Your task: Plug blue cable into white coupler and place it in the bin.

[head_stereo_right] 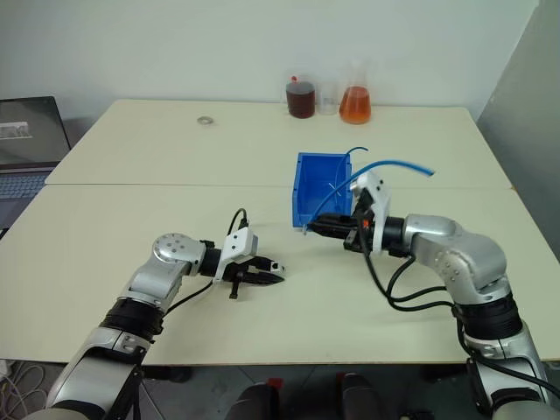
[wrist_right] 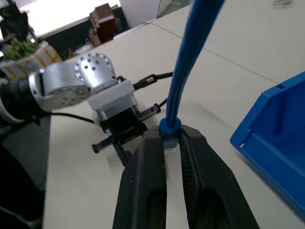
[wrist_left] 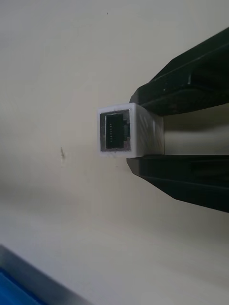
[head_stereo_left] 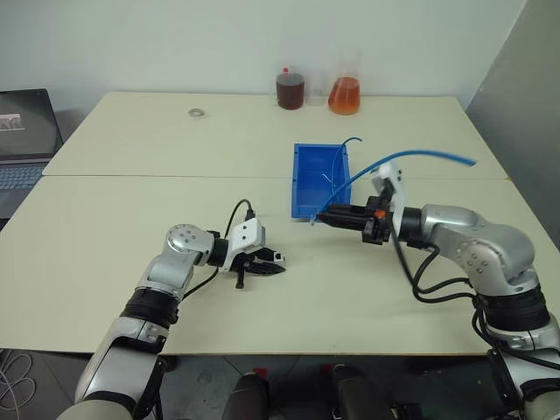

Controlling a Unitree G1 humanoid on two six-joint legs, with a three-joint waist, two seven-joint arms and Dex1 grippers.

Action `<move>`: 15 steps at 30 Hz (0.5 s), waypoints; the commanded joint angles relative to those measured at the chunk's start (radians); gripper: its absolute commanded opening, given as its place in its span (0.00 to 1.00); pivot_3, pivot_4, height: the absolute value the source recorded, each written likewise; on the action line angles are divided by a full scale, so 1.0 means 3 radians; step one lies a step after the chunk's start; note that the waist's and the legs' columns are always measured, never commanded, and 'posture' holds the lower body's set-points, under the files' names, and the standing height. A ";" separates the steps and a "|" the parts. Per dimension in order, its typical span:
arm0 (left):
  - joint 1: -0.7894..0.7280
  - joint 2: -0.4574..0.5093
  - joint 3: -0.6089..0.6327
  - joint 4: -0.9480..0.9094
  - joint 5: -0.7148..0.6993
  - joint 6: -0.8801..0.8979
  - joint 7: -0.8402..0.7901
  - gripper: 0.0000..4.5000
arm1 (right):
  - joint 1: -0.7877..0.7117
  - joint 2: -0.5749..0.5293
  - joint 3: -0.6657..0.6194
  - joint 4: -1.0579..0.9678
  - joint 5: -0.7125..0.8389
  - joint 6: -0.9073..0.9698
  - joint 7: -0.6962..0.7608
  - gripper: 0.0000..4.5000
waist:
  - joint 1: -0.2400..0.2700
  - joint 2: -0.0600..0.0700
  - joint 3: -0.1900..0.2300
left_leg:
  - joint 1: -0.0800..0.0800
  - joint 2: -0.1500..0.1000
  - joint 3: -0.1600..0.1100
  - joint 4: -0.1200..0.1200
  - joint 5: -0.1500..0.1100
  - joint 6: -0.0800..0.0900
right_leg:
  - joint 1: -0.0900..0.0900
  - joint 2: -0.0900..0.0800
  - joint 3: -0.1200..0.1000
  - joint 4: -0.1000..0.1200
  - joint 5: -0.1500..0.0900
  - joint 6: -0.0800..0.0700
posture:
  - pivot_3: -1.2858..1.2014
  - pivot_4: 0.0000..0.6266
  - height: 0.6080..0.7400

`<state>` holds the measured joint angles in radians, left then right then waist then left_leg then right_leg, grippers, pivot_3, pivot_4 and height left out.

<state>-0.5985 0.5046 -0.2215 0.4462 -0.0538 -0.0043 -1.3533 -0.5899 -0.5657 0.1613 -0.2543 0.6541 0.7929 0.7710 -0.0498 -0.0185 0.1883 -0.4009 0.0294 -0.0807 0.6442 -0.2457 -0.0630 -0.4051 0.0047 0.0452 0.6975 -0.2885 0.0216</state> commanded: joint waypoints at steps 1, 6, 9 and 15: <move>-0.0055 -0.0114 -0.0132 0.0120 0.0105 -0.0166 0.0114 0.18 | 0.0023 0.0018 0.0205 -0.0082 -0.0298 -0.0365 0.0189 0.04 | 0.0002 0.0000 0.0000 | 0.0000 0.0000 0.0000 0.0000 0.0000 0.0000 | 0.0000 0.0000 0.0000 0.0000 0.0000 0.0000 | 0.52 0.24 1.00; -0.0086 -0.0205 -0.0158 0.0193 0.0128 -0.0205 0.0179 0.18 | 0.0027 0.0125 0.0349 -0.0023 -0.0486 -0.0522 0.0286 0.04 | 0.0048 0.0000 0.0000 | 0.0001 -0.0002 0.0000 0.0003 0.0000 0.0000 | 0.0003 -0.0002 0.0000 0.0000 0.0000 0.0000 | 0.52 0.24 1.00; -0.0064 -0.0228 -0.0166 0.0172 0.0115 -0.0188 0.0183 0.18 | 0.0019 0.0184 0.0449 0.0078 -0.0638 -0.0665 0.0366 0.04 | 0.0066 -0.0001 -0.0001 | 0.0001 -0.0003 0.0000 0.0004 0.0000 0.0000 | 0.0004 -0.0002 0.0000 0.0000 0.0000 0.0000 | 0.52 0.24 1.00; -0.0054 -0.0238 -0.0141 0.0078 0.0039 -0.0088 0.0178 0.18 | -0.0019 0.0307 0.0564 0.0396 -0.0901 -0.0961 0.0522 0.04 | 0.0069 -0.0002 -0.0001 | 0.0002 -0.0005 -0.0001 0.0004 0.0000 -0.0001 | 0.0005 -0.0005 -0.0002 0.0000 0.0000 0.0000 | 0.52 0.24 1.00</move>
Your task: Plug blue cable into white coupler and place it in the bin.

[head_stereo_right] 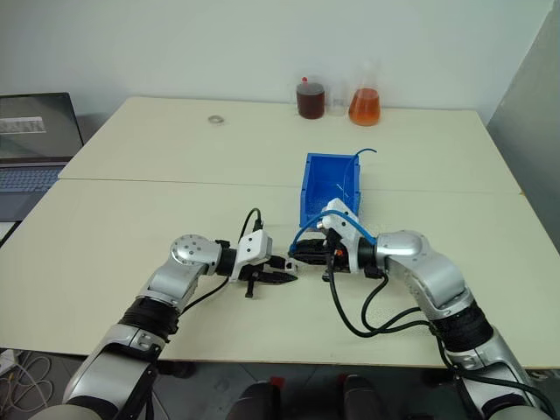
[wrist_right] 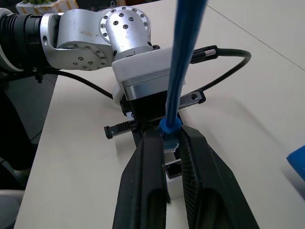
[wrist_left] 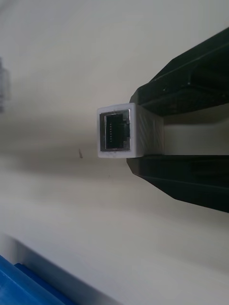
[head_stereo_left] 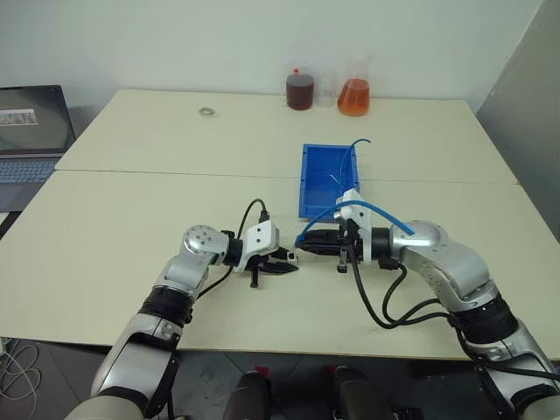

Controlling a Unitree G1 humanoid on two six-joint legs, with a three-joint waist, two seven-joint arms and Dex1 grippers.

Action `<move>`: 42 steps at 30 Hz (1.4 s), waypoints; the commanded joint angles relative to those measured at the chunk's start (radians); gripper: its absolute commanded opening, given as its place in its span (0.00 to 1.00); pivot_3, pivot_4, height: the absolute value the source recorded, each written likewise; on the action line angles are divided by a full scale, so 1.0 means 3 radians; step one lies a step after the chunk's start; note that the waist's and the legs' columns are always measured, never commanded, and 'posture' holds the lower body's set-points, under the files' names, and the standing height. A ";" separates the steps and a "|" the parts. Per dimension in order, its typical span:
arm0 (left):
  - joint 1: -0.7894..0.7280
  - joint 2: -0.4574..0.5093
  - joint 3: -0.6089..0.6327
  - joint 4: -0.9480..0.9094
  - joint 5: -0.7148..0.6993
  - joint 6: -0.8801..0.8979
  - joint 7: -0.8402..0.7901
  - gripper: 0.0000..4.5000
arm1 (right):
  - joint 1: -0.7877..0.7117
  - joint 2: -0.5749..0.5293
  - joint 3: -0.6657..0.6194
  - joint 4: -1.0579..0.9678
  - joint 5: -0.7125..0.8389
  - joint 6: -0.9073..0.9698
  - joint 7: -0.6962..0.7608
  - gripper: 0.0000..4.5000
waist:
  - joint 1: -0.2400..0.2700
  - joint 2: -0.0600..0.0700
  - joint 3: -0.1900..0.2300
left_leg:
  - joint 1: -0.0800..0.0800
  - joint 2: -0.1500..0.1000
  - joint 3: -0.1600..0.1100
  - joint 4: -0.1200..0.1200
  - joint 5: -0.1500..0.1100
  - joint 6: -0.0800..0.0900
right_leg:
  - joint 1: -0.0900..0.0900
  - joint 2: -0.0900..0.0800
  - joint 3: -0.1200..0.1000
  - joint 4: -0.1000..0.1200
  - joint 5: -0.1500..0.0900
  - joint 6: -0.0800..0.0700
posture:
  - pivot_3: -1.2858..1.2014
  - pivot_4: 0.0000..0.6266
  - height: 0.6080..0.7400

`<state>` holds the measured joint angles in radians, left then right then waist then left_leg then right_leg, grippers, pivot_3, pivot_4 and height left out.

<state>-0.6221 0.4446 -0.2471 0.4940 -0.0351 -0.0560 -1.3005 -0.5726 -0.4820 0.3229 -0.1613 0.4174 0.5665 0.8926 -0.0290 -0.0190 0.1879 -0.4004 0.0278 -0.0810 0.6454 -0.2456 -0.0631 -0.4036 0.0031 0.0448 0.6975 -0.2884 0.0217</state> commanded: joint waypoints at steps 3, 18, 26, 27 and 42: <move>0.0028 -0.0011 -0.0048 -0.0143 -0.0057 0.0156 -0.0027 0.18 | -0.0107 0.0076 0.0055 0.0230 -0.0204 -0.0320 0.0204 0.04 | -0.0001 0.0000 0.0000 | 0.0000 0.0000 0.0000 0.0000 0.0000 0.0000 | 0.0000 0.0000 0.0000 0.0000 0.0000 0.0000 | 0.52 0.24 1.00; 0.0081 0.0060 -0.0049 -0.0202 -0.0081 0.0204 -0.0045 0.18 | -0.0246 0.0166 0.0158 0.0796 -0.0616 -0.0813 0.0565 0.04 | -0.0013 0.0000 0.0000 | 0.0002 0.0002 0.0000 -0.0001 0.0000 0.0000 | 0.0000 0.0001 -0.0001 0.0001 0.0000 0.0000 | 0.52 0.24 1.00; 0.0095 0.0066 -0.0035 -0.0245 -0.0105 0.0251 -0.0013 0.18 | -0.0368 0.0213 0.0160 0.1057 -0.0742 -0.0987 0.0684 0.04 | -0.0015 0.0000 0.0000 | 0.0002 0.0002 0.0000 -0.0001 0.0000 0.0000 | 0.0000 0.0001 -0.0001 0.0001 0.0000 0.0000 | 0.52 0.24 1.00; 0.0099 0.0068 -0.0032 -0.0254 -0.0108 0.0259 -0.0010 0.18 | -0.0379 0.0215 0.0165 0.1070 -0.0750 -0.0996 0.0706 0.04 | -0.0014 0.0000 0.0000 | 0.0002 0.0002 0.0000 -0.0001 0.0000 0.0000 | 0.0000 0.0001 0.0000 0.0001 0.0000 0.0000 | 0.52 0.24 1.00; 0.0084 0.0065 -0.0031 -0.0247 -0.0105 0.0265 0.0032 0.18 | -0.0394 0.0334 0.0388 0.1320 -0.1009 -0.0991 0.0876 0.04 | -0.0016 0.0003 -0.0002 | 0.0005 0.0002 0.0000 -0.0001 0.0000 0.0000 | 0.0000 0.0001 0.0000 0.0003 0.0000 -0.0001 | 0.52 0.24 1.00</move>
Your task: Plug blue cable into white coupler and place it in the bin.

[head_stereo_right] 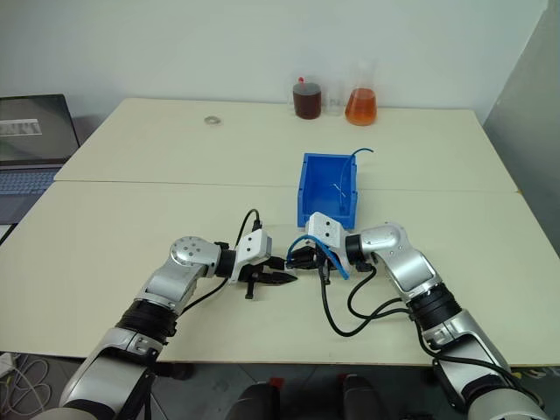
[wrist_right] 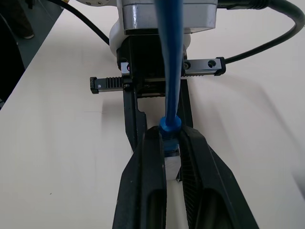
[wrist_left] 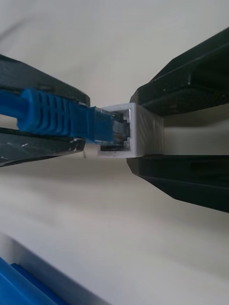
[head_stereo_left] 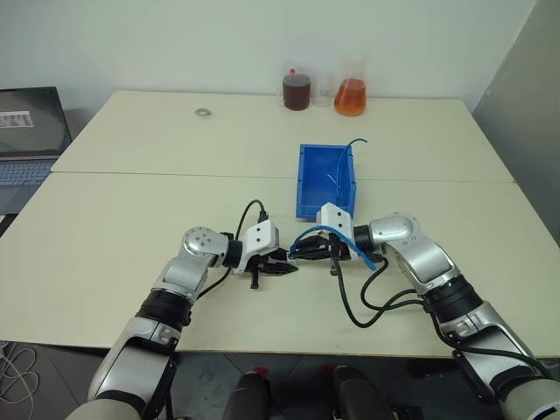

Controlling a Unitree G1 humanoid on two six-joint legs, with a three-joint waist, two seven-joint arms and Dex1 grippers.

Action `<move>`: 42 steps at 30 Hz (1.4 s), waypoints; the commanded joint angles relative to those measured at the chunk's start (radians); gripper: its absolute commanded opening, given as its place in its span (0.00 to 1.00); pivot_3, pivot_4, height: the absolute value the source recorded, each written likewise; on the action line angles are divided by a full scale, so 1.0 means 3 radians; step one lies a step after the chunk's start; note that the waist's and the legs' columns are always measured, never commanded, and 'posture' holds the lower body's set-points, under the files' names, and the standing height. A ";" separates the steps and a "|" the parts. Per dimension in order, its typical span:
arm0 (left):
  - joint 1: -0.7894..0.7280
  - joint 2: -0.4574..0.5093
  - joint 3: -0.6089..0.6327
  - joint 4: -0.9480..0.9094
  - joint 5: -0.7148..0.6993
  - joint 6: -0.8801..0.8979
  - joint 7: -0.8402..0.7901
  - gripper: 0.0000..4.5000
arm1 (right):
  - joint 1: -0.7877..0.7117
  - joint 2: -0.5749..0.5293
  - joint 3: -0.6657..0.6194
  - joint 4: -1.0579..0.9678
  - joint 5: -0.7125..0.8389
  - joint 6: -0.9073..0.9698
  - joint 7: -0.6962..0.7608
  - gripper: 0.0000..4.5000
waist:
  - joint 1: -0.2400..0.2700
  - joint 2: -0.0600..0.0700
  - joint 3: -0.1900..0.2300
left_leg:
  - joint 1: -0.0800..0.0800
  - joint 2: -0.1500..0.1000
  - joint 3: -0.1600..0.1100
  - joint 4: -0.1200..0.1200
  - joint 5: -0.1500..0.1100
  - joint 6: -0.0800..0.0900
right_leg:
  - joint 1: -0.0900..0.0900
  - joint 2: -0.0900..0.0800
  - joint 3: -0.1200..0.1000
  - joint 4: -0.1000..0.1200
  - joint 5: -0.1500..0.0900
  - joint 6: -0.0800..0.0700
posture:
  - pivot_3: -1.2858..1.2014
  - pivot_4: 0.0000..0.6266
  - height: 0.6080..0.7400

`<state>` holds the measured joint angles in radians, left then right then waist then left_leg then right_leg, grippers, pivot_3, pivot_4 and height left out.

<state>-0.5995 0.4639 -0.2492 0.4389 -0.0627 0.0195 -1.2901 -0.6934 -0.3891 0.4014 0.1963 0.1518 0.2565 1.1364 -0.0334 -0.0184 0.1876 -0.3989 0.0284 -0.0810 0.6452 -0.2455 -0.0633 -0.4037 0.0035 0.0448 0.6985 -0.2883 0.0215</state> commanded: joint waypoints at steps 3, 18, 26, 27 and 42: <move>0.0028 0.0011 -0.0024 -0.0075 -0.0014 0.0007 0.0001 0.18 | 0.0019 0.0039 0.0155 0.0258 -0.0183 -0.0020 0.0092 0.04 | -0.0003 0.0002 -0.0004 | 0.0002 0.0000 0.0000 0.0000 0.0000 0.0000 | 0.0001 0.0001 0.0000 0.0002 0.0000 0.0000 | 0.52 0.24 1.00; 0.0097 0.0052 -0.0022 -0.0151 -0.0013 0.0015 0.0057 0.18 | 0.0087 0.0112 0.0242 0.0728 -0.0373 -0.0299 0.0122 0.04 | -0.0048 0.0005 -0.0012 | 0.0060 0.0003 0.0001 -0.0008 -0.0001 0.0001 | 0.0057 0.0004 0.0001 -0.0006 -0.0003 -0.0002 | 0.52 0.24 1.00; 0.0112 0.0089 0.0019 -0.0236 -0.0109 0.0114 -0.0003 0.35 | -0.0003 0.0119 0.0042 0.0687 -0.0228 -0.0179 0.0090 0.04 | -0.0066 0.0007 -0.0013 | 0.0060 0.0003 0.0000 -0.0007 -0.0001 0.0001 | 0.0058 0.0004 0.0001 -0.0005 -0.0003 -0.0002 | 0.52 0.24 1.00; 0.0127 0.0111 0.0037 -0.0282 -0.0129 0.0134 -0.0008 0.38 | 0.0003 0.0115 0.0019 0.0641 -0.0208 -0.0146 0.0087 0.04 | -0.0068 0.0007 -0.0013 | 0.0060 0.0004 0.0000 -0.0007 -0.0001 0.0001 | 0.0058 0.0004 0.0002 -0.0005 -0.0003 -0.0002 | 0.52 0.24 1.00; 0.1053 0.0577 0.1072 -0.2402 -0.1119 0.1810 0.0798 0.99 | -0.0291 0.0111 -0.1319 -0.1073 0.1154 0.2321 -0.0807 0.04 | -0.0073 0.0010 0.0006 | 0.0040 0.0004 -0.0010 -0.0007 -0.0001 0.0000 | 0.0045 -0.0001 -0.0004 -0.0006 -0.0004 -0.0003 | 0.52 0.24 1.00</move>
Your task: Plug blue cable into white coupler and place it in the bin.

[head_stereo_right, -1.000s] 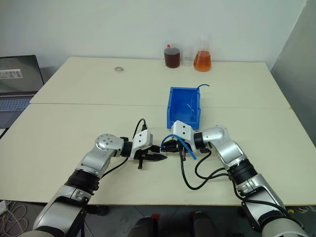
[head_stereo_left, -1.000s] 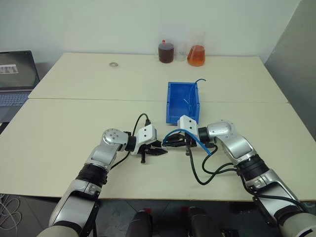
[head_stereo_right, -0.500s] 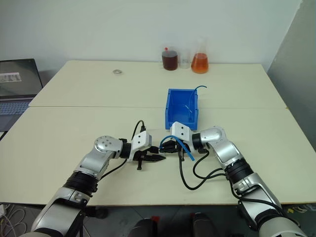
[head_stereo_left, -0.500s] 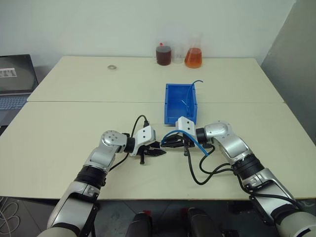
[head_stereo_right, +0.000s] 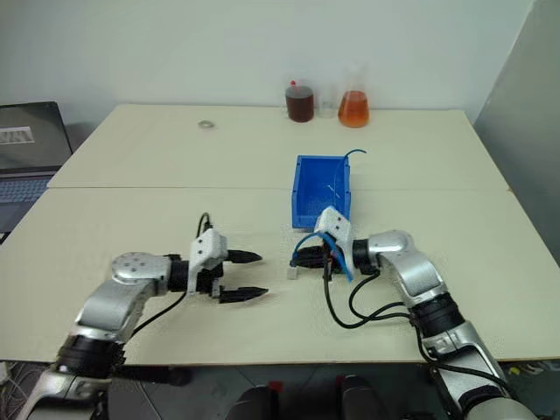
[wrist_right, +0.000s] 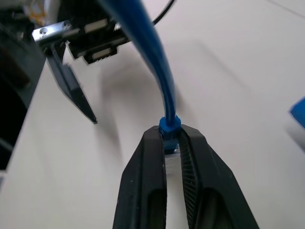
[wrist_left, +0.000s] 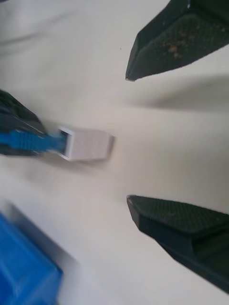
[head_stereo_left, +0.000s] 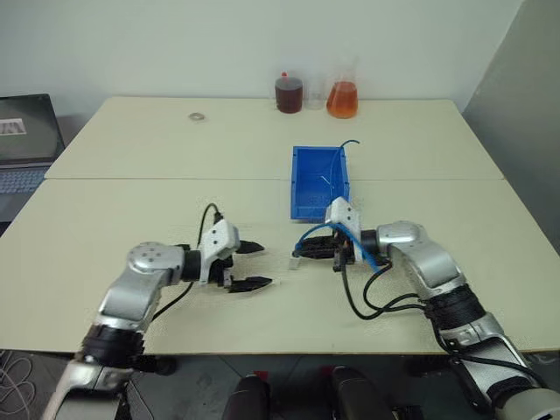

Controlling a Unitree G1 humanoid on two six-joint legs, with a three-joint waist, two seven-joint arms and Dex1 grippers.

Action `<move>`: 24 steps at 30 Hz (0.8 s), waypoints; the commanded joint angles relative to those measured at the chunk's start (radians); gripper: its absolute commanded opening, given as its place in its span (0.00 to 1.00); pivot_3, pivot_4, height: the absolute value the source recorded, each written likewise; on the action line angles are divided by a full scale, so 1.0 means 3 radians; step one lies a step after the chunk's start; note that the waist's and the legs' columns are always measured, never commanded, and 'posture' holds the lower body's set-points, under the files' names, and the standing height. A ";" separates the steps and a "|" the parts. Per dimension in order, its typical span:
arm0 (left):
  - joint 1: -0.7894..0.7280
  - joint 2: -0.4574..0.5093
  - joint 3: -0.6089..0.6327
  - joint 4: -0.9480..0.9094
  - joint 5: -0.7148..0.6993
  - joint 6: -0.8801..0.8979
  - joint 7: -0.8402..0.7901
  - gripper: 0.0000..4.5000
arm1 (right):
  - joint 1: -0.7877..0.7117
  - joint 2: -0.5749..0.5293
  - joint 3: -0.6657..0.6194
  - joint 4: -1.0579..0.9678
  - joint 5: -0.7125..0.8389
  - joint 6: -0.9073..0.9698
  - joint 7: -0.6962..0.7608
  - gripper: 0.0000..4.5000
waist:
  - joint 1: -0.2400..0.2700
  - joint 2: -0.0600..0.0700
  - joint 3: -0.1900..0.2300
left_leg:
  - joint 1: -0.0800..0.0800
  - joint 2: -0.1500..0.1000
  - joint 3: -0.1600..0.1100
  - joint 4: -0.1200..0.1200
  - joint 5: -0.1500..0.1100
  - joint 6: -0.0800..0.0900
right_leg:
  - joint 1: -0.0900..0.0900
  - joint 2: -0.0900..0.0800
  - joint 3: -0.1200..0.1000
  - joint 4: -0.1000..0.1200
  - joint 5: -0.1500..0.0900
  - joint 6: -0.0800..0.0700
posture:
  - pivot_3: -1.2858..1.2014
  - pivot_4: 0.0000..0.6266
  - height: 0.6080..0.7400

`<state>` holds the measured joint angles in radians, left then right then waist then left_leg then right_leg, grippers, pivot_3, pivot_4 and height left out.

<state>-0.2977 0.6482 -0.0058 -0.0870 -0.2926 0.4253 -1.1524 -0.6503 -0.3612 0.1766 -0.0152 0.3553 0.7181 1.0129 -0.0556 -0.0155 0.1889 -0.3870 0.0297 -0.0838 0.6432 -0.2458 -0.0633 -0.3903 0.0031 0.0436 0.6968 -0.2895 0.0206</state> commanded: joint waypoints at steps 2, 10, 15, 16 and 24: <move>0.0097 -0.0098 0.0308 -0.0888 -0.0480 0.0666 0.0529 0.99 | -0.0699 -0.0050 -0.0686 -0.0165 0.0454 0.1099 -0.0614 0.04 | 0.0008 -0.0001 0.0001 | 0.0000 -0.0002 -0.0001 -0.0001 0.0000 0.0000 | 0.0001 -0.0002 -0.0002 -0.0002 0.0000 0.0001 | 0.52 0.24 1.00; 0.0138 -0.0320 0.0189 -0.1066 -0.0504 0.0785 0.1024 0.99 | -0.1691 -0.0140 -0.0557 0.1594 -0.0012 0.0828 -0.0900 0.04 | 0.0002 0.0000 0.0001 | 0.0002 -0.0002 0.0009 -0.0008 0.0000 0.0000 | 0.0000 -0.0001 0.0003 -0.0015 0.0001 0.0000 | 0.52 0.24 1.00; 0.0174 -0.0358 0.0191 -0.1073 -0.0497 0.0753 0.1186 1.00 | -0.2071 -0.0009 -0.0515 0.2702 -0.0312 0.0177 -0.0975 0.22 | -0.0006 0.0000 0.0001 | 0.0000 -0.0002 0.0012 -0.0023 0.0000 0.0001 | -0.0003 -0.0001 0.0006 -0.0027 0.0001 -0.0001 | 0.52 0.24 1.00; 0.0193 -0.0367 0.0221 -0.1072 -0.0501 0.0755 0.1231 1.00 | -0.2119 0.0007 -0.0525 0.2823 -0.0340 0.0103 -0.0975 0.28 | -0.0006 0.0000 0.0001 | 0.0000 -0.0002 0.0012 -0.0026 0.0000 0.0000 | -0.0003 -0.0002 0.0006 -0.0029 0.0001 -0.0001 | 0.52 0.24 1.00; 0.0306 -0.0361 0.0229 -0.1091 -0.0465 0.0729 0.1492 1.00 | -0.2360 0.0030 -0.0609 0.3300 -0.0431 -0.0160 -0.0881 0.72 | -0.0002 0.0000 0.0001 | -0.0047 -0.0006 0.0018 -0.0034 0.0001 -0.0001 | -0.0054 -0.0010 0.0007 -0.0026 0.0002 -0.0002 | 0.52 0.24 1.00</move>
<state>-0.2035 0.5425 0.0453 -0.3755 -0.4201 0.6646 -0.7106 -1.3162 -0.3476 0.0188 0.9742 0.2244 0.6982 0.7331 -0.0562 -0.0154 0.1893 -0.4011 0.0280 -0.0784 0.6330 -0.2456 -0.0637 -0.4066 0.0000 0.0456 0.6891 -0.2888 0.0199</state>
